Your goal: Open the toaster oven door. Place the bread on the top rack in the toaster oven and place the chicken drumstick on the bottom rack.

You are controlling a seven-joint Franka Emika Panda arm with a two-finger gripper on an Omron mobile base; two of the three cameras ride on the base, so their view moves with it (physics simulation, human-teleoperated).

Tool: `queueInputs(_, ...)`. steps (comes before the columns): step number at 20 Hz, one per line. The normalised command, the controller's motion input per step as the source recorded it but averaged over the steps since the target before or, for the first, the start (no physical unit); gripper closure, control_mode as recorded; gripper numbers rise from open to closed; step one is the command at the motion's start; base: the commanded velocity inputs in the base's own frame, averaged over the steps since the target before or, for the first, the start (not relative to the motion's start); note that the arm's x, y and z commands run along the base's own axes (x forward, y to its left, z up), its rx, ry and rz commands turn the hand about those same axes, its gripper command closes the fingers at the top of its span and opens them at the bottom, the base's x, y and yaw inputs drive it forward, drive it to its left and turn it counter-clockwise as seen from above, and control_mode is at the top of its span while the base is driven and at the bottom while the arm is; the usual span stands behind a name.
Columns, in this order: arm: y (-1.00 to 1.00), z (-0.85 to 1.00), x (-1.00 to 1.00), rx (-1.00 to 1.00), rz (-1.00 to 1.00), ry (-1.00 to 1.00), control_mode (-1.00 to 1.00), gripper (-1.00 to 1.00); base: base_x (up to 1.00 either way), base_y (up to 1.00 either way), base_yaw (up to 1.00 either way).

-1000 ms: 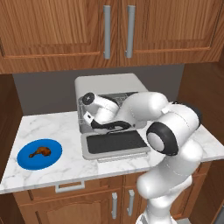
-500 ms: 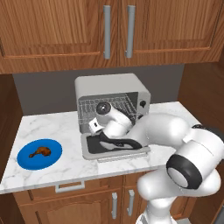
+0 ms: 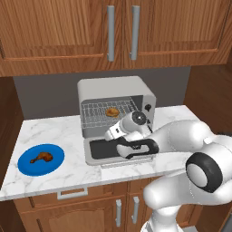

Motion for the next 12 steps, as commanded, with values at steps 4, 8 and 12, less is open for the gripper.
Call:
queueInputs(4, 0.0, -0.12, 0.33, 0.1, 0.27, -0.15, -1.0, -1.0, 0.0, 0.0, 0.0)
queueInputs(8, -0.09, -0.05, 0.09, 0.17, 0.22, -0.07, -1.0, -1.0, 0.0, 0.0, 0.0)
queueInputs(12, -0.13, 0.01, 0.17, 0.22, 0.14, -0.04, -1.0, -1.0, 0.0, 0.0, 0.0)
